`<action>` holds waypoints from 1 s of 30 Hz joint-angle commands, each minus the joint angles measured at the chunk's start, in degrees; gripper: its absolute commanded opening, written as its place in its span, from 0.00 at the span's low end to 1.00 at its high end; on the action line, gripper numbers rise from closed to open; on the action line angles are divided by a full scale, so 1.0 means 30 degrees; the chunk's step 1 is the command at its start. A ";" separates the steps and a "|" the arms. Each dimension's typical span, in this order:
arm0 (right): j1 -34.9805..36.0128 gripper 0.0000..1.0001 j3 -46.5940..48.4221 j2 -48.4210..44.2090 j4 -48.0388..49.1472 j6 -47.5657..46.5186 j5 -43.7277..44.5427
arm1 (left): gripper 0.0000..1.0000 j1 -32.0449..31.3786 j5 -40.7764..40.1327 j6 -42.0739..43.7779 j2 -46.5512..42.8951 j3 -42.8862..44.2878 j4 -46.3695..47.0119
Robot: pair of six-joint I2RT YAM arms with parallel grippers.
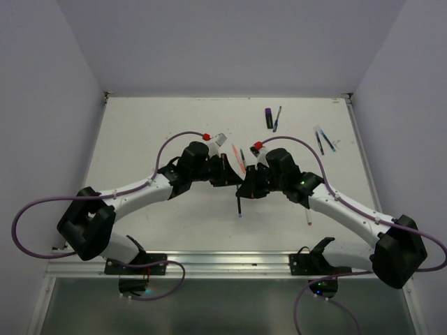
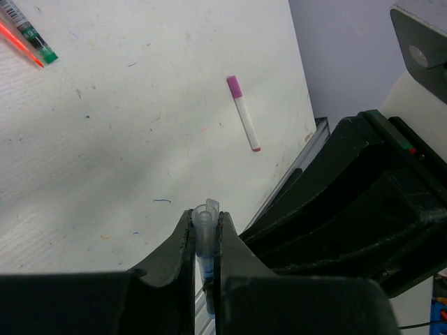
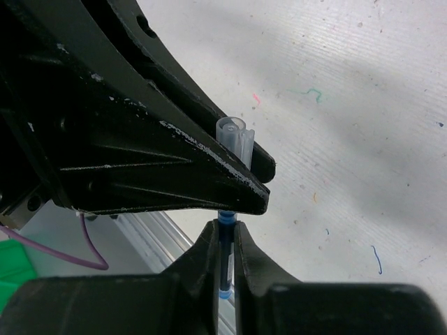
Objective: Open the pen caps
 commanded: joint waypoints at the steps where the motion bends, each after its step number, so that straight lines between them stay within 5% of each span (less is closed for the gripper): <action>1: 0.0154 0.16 0.0355 0.0079 0.0965 0.0098 -0.0676 | 0.00 0.0062 -0.0636 0.0093 -0.0165 0.0332 -0.0016; 6: 0.0183 0.22 0.0356 0.0753 0.1520 0.0186 -0.0705 | 0.00 0.0062 -0.0783 -0.0726 -0.0486 0.0302 -0.0045; 8: 0.0241 0.00 0.0297 0.0783 0.1609 0.0186 -0.0503 | 0.00 0.0062 -0.1104 -0.1222 -0.0574 0.0390 -0.0336; 12: 0.1147 0.00 0.0383 0.0783 0.0240 -0.0252 0.1513 | 0.00 0.0121 -0.2801 -0.2220 -0.0752 0.1120 -0.1653; 21: 0.3932 0.00 -0.0581 0.0755 -0.2052 -0.0167 0.5972 | 0.00 0.3223 -0.4123 0.1407 0.2642 0.8325 -0.6840; 27: 0.3817 0.00 0.0324 0.0667 -0.3223 -0.0692 0.7518 | 0.00 0.4690 -0.1957 0.1178 0.2064 0.6751 -0.4736; 30: 0.1830 0.00 0.1785 0.1480 -0.3952 -0.1920 0.7382 | 0.00 0.4750 -0.2859 0.1761 0.1159 0.5875 -0.5463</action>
